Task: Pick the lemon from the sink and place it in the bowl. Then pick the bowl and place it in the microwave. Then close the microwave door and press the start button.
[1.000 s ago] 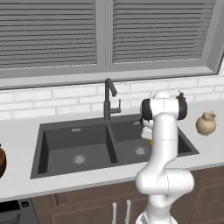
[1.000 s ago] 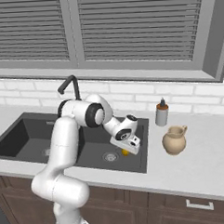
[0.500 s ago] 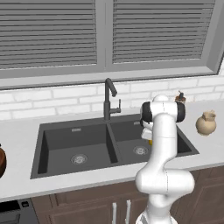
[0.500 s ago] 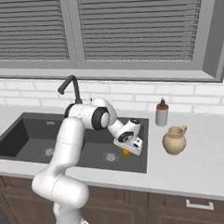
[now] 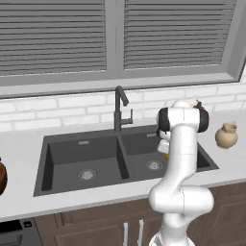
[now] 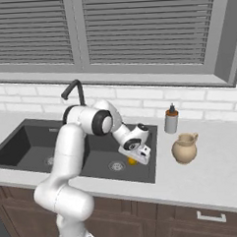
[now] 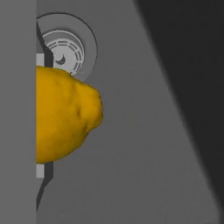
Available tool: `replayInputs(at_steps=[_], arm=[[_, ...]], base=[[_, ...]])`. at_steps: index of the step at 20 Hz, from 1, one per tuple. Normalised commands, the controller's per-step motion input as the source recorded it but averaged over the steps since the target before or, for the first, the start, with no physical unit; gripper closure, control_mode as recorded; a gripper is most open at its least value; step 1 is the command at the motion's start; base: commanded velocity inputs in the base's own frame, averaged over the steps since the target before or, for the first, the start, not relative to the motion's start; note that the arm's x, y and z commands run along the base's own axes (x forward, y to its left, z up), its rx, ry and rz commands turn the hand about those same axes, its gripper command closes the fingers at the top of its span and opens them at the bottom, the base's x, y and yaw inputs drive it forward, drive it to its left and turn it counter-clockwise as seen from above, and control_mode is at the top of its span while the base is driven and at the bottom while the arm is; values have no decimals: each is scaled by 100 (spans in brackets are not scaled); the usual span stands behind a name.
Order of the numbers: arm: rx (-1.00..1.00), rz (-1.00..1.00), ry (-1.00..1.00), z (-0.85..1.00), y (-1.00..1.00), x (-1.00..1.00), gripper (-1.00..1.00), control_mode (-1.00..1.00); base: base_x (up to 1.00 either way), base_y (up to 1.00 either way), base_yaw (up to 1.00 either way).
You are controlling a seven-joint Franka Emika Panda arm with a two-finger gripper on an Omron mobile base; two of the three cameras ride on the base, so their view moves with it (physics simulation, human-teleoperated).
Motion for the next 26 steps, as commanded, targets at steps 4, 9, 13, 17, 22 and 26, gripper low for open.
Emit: replayInputs(at_steps=[4, 9, 13, 17, 22, 26], arm=[[-2, 0, -4, 100, 0, -91, 100, -100], [-13, 0, -6, 100, 5, -49, 100, -100], [-15, 0, -11, 100, 11, -21, 100, -100], [-13, 0, -6, 100, 25, -10, 100, -100], [-2, 5, -5, 100, 24, -53, 100, -100], [0, 2, -4, 100, 32, -63, 100, -100]], base=[[0, 0, 0], [0, 0, 0], [0, 0, 0], [0, 0, 0], [0, 0, 0], [0, 0, 0]])
